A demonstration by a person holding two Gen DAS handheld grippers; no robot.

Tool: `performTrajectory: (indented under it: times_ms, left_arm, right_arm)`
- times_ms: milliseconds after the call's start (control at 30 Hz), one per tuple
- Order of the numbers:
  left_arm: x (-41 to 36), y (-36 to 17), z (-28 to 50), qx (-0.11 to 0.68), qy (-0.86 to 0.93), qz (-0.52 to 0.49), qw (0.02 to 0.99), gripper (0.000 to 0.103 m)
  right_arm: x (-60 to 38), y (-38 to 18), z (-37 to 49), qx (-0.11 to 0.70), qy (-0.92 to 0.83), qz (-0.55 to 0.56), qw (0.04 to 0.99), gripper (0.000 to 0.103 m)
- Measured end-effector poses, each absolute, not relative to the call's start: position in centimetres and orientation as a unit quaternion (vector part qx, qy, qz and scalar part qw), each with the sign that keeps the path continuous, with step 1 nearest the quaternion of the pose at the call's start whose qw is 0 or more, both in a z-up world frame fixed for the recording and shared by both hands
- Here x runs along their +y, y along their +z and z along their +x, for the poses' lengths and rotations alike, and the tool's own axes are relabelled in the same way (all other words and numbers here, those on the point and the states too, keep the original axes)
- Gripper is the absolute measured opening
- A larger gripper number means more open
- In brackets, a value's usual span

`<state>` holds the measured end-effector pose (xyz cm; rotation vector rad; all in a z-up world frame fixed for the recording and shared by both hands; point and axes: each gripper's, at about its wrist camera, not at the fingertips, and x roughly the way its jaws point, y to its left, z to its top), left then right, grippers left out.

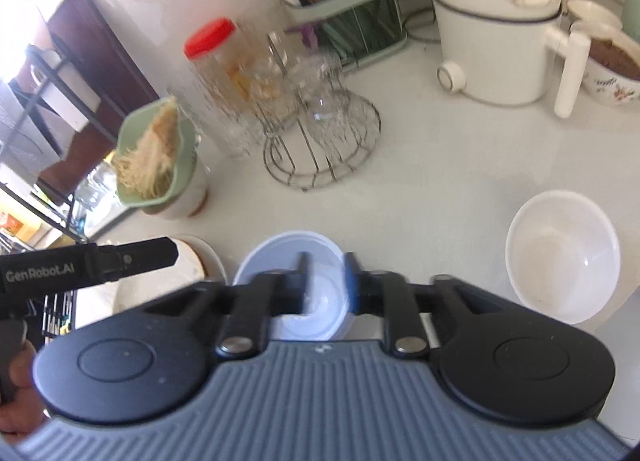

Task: Organize plates and bowls
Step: 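Lower the second bowl into the first bowl and open both grippers, then lift both grippers away from the nested bowls, then move both grippers to the rim of the white ceramic bowl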

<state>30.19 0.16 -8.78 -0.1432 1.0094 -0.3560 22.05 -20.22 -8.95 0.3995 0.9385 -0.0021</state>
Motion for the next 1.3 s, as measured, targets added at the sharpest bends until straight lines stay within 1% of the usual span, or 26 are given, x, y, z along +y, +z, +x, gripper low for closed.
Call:
performTrajectory:
  times_ms: [33,67,233,400,467,500,533,600,633,800,1000,1300]
  left_arm:
    - [0.2,-8.5,30.0,0.478,-0.172,-0.063,0.859,0.049]
    - [0.3,-8.2,29.9,0.474,-0.174,-0.061,0.861,0.049]
    - [0.8,-6.7,29.3,0.456,-0.189,-0.053,0.868,0.057]
    - [1.2,-5.2,29.2,0.433,-0.211,-0.055,0.875,0.057]
    - [1.1,-4.8,29.2,0.428,-0.216,-0.052,0.876,0.057]
    - [1.0,-4.7,29.1,0.426,-0.217,-0.051,0.877,0.057]
    - [1.0,-4.6,29.2,0.426,-0.219,-0.050,0.876,0.057]
    - [0.9,-4.6,29.2,0.427,-0.222,-0.049,0.875,0.057]
    - [0.9,-4.7,29.3,0.427,-0.224,-0.046,0.875,0.057]
    - [1.3,-4.8,29.9,0.433,-0.227,-0.055,0.871,0.057]
    - [0.2,-5.0,29.6,0.431,-0.233,-0.034,0.871,0.058]
    - [-2.6,-5.7,29.5,0.439,-0.247,-0.029,0.863,0.065]
  right_arm:
    - [-20.3,-8.7,21.9,0.442,0.001,0.192,0.876,0.047]
    - [-20.5,-8.4,21.7,0.434,-0.001,0.195,0.879,0.048]
    - [-21.0,-6.6,20.8,0.402,-0.024,0.194,0.894,0.048]
    - [-20.7,-5.1,19.9,0.383,-0.035,0.177,0.906,0.048]
    - [-20.5,-4.8,19.5,0.376,-0.039,0.173,0.910,0.050]
    - [-20.5,-4.6,19.3,0.371,-0.040,0.173,0.911,0.059]
    - [-20.5,-4.5,19.1,0.364,-0.041,0.175,0.914,0.075]
    - [-20.6,-4.3,18.7,0.347,-0.044,0.178,0.920,0.094]
    - [-20.7,-4.2,18.5,0.339,-0.052,0.178,0.922,0.095]
    - [-21.5,-3.6,18.1,0.317,-0.073,0.187,0.927,0.096]
    - [-22.5,-3.9,17.9,0.329,-0.089,0.197,0.919,0.096]
    - [-24.6,-4.2,16.8,0.337,-0.127,0.196,0.912,0.096]
